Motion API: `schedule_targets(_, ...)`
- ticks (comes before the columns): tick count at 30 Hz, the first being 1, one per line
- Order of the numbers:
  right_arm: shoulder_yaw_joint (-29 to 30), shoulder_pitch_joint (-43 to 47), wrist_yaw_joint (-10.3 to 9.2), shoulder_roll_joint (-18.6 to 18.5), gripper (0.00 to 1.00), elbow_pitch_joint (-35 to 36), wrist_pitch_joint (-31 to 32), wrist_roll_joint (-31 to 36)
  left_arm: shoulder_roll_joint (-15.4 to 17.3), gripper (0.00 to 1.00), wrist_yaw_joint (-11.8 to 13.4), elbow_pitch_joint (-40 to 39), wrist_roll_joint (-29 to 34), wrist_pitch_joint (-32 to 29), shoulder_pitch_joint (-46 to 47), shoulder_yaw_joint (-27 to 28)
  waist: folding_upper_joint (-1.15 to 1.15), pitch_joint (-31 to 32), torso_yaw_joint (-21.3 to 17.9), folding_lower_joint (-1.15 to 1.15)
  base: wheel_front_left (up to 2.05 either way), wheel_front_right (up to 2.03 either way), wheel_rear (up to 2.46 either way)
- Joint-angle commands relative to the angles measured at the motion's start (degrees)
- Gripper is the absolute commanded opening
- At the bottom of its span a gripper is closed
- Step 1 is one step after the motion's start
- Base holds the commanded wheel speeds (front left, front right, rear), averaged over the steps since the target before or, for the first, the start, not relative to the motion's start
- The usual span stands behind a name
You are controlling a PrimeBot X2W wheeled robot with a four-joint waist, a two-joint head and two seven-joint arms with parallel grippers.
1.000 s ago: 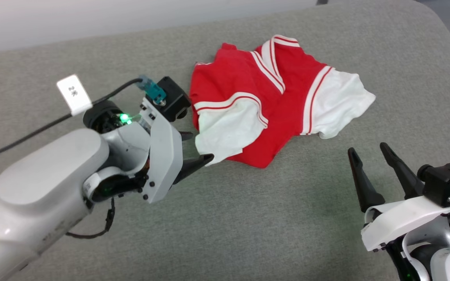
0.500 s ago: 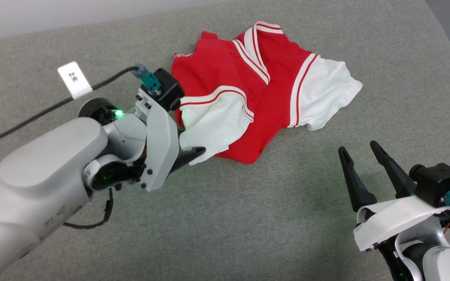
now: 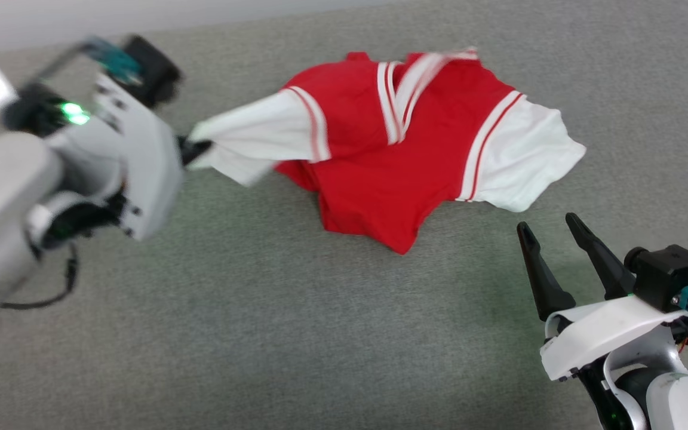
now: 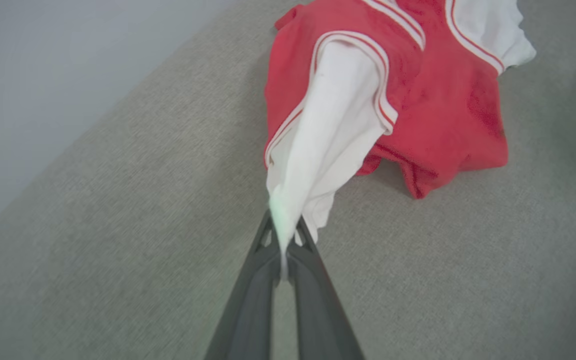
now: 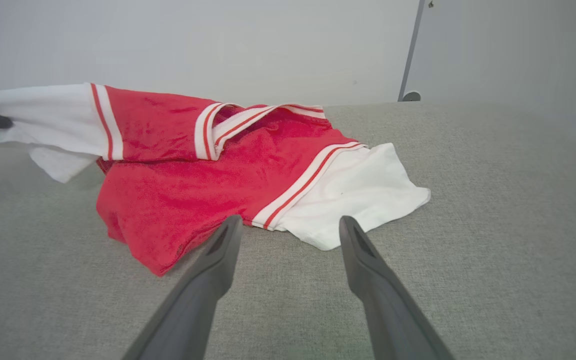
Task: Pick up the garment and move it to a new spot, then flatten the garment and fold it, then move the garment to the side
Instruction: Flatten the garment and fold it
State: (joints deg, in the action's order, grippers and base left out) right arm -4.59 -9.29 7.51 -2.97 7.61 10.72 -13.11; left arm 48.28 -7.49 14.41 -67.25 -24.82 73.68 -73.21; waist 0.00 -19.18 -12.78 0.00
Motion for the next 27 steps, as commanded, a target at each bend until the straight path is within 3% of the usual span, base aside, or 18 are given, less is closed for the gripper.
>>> schedule_targets(1,-0.24,-0.73,-0.04,0.14,1.0,-0.08,0.25,0.2,0.66,0.0,0.0,0.96,-1.74,0.44,0.67,0.02,0.0,0.38,1.02,0.0,0.0,0.0,0.0)
schedule_targets(6,-0.12,-0.95,-0.04,0.13,1.0,-0.12,0.68,0.26,3.22,0.0,0.01,5.19,-6.73,1.92,2.18,1.69,0.0,0.67,1.98,0.0,0.0,0.0,0.0)
schedule_targets(12,-0.93,-1.17,-0.04,0.13,1.0,0.19,0.89,-0.16,3.91,0.0,0.01,13.01,-6.42,9.2,0.84,2.29,0.0,0.08,1.81,0.0,0.0,0.0,0.0)
schedule_targets(16,-1.01,-1.34,-0.04,0.13,1.0,0.71,1.24,0.14,2.54,0.0,0.06,21.3,-8.99,9.21,-0.9,2.5,0.0,-0.62,1.13,0.0,0.0,0.0,0.0)
schedule_targets(23,-1.6,-1.71,-0.04,0.14,1.0,1.72,1.67,0.2,-1.62,0.0,3.01,34.58,-21.6,3.41,-4.31,7.77,0.0,-2.74,-0.51,0.0,0.0,0.0,0.0)
schedule_targets(27,-1.78,-1.81,-0.04,0.14,1.0,2.1,1.55,0.26,-2.71,0.0,3.21,39.59,-22.7,3.1,-5.09,8.18,0.0,-4.0,-1.28,0.0,0.0,0.0,0.0)
